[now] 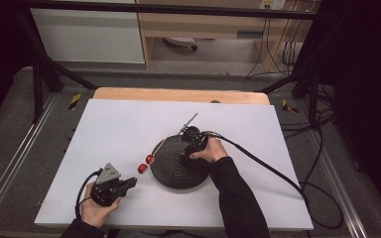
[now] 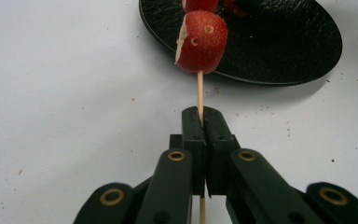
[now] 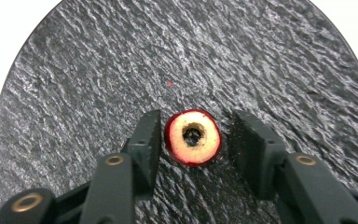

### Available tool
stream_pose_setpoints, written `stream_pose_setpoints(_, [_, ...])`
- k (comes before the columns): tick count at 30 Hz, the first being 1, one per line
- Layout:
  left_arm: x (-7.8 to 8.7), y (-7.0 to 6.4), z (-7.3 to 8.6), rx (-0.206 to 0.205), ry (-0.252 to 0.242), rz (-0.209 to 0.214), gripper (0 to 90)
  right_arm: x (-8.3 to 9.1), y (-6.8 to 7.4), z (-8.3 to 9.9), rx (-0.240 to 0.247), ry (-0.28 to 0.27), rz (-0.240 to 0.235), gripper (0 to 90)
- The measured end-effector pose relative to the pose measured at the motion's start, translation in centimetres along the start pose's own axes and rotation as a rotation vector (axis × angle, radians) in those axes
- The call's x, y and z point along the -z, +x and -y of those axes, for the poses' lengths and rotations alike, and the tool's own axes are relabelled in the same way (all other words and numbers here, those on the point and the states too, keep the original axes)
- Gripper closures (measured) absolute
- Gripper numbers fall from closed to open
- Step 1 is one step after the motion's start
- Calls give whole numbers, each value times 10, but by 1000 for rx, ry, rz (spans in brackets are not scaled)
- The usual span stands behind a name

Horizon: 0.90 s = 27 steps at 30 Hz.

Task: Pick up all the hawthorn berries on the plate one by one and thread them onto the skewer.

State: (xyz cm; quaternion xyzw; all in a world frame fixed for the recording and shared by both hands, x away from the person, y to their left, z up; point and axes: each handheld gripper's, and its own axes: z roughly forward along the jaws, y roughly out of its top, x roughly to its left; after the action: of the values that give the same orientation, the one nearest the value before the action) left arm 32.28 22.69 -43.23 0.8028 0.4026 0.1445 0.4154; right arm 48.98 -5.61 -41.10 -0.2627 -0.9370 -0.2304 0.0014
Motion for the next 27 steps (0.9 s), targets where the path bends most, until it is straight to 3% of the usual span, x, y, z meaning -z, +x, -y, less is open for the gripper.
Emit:
stream_pose_setpoints(4, [-1, 0, 0, -2, 3, 0, 882, 1, 0, 0, 4, 0, -11, 598])
stream_pose_setpoints(19, [-2, 0, 0, -7, 9, 2, 882, -2, 0, -1, 3, 15, -16, 602])
stream_pose_setpoints(22, [-2, -1, 0, -8, 8, 1, 882, -1, 1, -1, -11, 19, -19, 607])
stream_pose_setpoints(27, [0, -1, 0, -2, -3, -2, 882, 12, 5, -2, -77, -45, -30, 612])
